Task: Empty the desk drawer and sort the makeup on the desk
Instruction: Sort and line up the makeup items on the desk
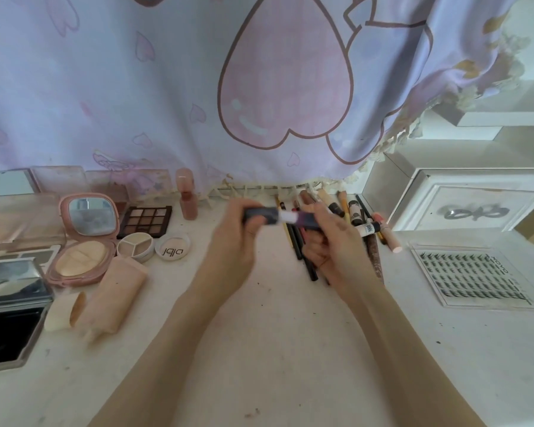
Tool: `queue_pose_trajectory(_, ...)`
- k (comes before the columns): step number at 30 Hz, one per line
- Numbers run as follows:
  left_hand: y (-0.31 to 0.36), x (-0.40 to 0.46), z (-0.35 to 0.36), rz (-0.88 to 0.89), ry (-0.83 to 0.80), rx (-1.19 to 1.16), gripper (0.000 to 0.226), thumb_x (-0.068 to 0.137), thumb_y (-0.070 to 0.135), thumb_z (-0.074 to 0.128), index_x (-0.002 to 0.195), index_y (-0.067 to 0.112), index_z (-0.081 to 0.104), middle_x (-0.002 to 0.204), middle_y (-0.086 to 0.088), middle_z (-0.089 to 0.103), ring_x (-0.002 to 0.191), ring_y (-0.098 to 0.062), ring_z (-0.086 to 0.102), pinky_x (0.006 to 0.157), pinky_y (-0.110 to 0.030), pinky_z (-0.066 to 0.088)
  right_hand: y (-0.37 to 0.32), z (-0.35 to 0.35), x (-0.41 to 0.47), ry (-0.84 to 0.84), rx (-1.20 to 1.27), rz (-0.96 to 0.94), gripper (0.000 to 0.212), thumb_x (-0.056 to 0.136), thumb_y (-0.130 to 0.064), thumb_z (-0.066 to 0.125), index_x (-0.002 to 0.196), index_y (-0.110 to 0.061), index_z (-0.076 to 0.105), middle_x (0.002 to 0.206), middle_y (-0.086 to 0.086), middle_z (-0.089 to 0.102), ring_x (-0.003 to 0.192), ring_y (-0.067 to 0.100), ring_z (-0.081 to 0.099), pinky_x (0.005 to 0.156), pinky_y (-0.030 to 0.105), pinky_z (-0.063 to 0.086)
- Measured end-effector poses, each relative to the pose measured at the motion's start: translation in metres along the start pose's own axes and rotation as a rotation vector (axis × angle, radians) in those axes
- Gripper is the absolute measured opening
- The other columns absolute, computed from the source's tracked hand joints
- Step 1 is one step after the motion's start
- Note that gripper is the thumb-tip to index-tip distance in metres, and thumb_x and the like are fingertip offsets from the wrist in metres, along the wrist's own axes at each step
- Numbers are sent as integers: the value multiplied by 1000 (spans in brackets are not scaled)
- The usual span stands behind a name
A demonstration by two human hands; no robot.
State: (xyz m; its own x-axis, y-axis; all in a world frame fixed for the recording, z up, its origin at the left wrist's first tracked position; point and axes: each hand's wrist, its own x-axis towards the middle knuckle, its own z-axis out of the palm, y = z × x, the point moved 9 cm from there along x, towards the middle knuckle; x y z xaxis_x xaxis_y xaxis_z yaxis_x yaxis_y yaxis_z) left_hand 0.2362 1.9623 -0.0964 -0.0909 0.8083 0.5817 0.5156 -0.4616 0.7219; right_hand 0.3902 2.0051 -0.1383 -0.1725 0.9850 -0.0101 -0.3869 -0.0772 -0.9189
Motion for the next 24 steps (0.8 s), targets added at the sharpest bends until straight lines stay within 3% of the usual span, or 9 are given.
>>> queue_pose_trajectory(3, -10, 3, -29, -21, 125, 40, 16, 90, 21, 40, 103, 15, 46, 88, 19, 47, 75, 7, 46, 69, 0, 33, -8, -18, 0, 68, 123, -22, 41, 97, -27, 48, 63, -18, 69, 58, -2, 27, 44, 7, 21, 43, 20, 15)
queue_pose_trajectory(6, -9, 2, -12, -59, 58, 51, 13, 93, 14, 49, 104, 20, 46, 89, 10, 51, 73, 7, 48, 68, -3, 35, 1, 1, -1, -24, 119, 16, 24, 95, -18, 48, 88, -7, 68, 69, 6, 52, 52, 9, 43, 44, 16, 36)
queue_pose_trajectory(9, -26, -2, -11, -170, 121, 155, 18, 87, 9, 57, 99, 19, 49, 93, 3, 56, 78, -6, 49, 68, -11, 34, 13, 7, 0, -58, 154, 65, 17, 91, -8, 51, 104, -1, 60, 84, 7, 67, 70, 16, 62, 58, 19, 50)
queue_pose_trajectory(12, -50, -6, -18, -286, 119, 350, 17, 85, 8, 58, 100, 10, 53, 93, -5, 57, 89, -22, 49, 68, -22, 29, 15, 0, 1, -32, 166, 96, 20, 90, -1, 51, 106, -2, 63, 92, 8, 68, 81, 18, 67, 71, 23, 56)
queue_pose_trajectory(17, -61, 1, -18, -321, 62, 534, 24, 82, 1, 54, 106, 4, 58, 95, -18, 61, 94, -34, 50, 77, -39, 36, 18, 11, 4, -40, 78, 39, 15, 91, 9, 47, 95, -1, 58, 84, 9, 59, 85, 24, 68, 79, 30, 57)
queue_pose_trajectory(20, -69, 1, -26, -368, 70, 560, 25, 82, 1, 52, 106, 4, 61, 99, -18, 61, 97, -33, 50, 78, -39, 36, 13, 22, 11, -34, -158, -67, 14, 88, 4, 56, 96, -7, 59, 86, 4, 66, 87, 18, 67, 80, 25, 54)
queue_pose_trajectory(24, -73, 4, -29, -366, 88, 642, 18, 81, 6, 56, 97, 1, 63, 98, -19, 60, 95, -35, 49, 80, -40, 36, 4, 48, 29, -46, -545, -129, 16, 85, -9, 65, 95, -22, 63, 82, -8, 64, 66, -7, 59, 63, 3, 43)
